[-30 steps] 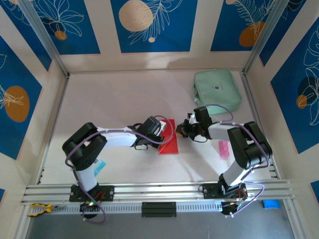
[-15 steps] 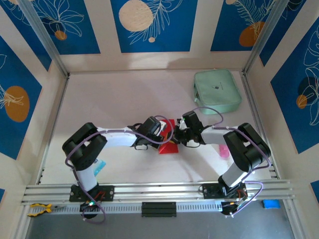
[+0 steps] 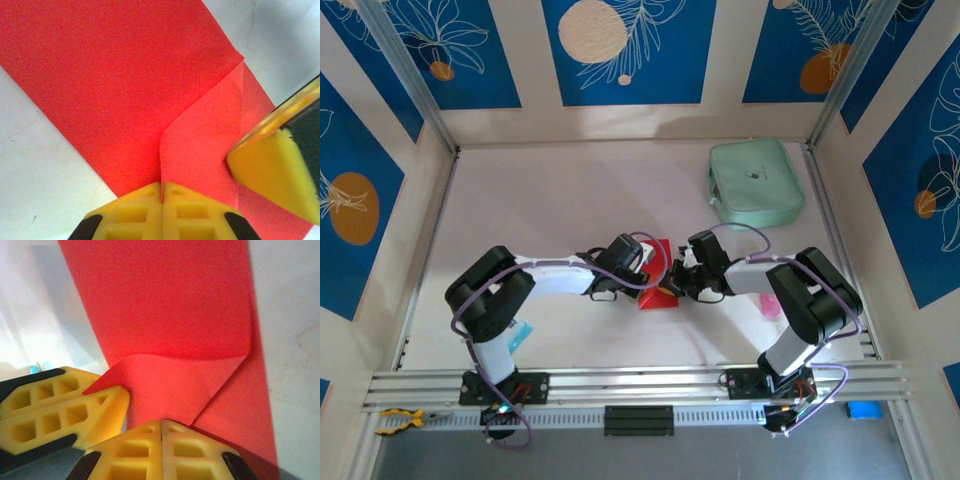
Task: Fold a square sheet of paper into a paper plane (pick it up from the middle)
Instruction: Fold the triangle a second time at the center of the table.
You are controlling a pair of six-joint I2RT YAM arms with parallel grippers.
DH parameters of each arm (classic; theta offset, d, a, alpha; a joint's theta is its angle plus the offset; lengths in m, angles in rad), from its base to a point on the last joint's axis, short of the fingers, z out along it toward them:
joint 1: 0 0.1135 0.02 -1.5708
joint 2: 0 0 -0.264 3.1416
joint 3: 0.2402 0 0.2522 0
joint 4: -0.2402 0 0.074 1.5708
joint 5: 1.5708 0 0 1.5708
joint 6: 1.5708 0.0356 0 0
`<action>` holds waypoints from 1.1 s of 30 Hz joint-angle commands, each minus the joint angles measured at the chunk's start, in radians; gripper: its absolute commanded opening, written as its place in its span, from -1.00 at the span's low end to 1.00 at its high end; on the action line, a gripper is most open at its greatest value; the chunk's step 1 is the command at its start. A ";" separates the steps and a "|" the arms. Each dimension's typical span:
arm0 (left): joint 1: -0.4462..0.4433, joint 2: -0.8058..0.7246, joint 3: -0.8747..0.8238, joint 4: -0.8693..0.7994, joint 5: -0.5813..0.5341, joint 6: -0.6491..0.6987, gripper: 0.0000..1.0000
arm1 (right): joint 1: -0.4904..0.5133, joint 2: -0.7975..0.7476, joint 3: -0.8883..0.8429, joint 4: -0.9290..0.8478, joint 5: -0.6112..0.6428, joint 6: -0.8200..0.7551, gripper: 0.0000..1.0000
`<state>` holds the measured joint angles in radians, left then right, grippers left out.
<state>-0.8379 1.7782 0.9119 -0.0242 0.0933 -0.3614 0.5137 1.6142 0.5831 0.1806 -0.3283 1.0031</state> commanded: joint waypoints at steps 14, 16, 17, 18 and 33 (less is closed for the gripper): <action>0.008 0.032 -0.018 -0.068 0.007 0.008 -1.00 | 0.031 0.066 0.020 -0.038 0.021 0.023 -0.97; 0.008 0.034 -0.015 -0.071 0.009 0.009 -1.00 | 0.027 0.041 0.034 -0.048 0.013 0.009 -0.97; 0.007 0.035 -0.016 -0.070 0.009 0.009 -1.00 | 0.023 0.029 0.045 -0.059 0.010 0.002 -0.97; 0.008 0.035 -0.016 -0.068 0.010 0.008 -1.00 | 0.018 0.020 0.053 -0.063 0.008 -0.003 -0.97; 0.010 0.040 -0.016 -0.072 0.003 0.015 -1.00 | -0.069 0.098 0.050 -0.094 0.060 -0.021 -0.96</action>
<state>-0.8375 1.7798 0.9119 -0.0227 0.0956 -0.3611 0.4500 1.6943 0.6601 0.1490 -0.3111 0.9993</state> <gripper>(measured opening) 0.064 0.063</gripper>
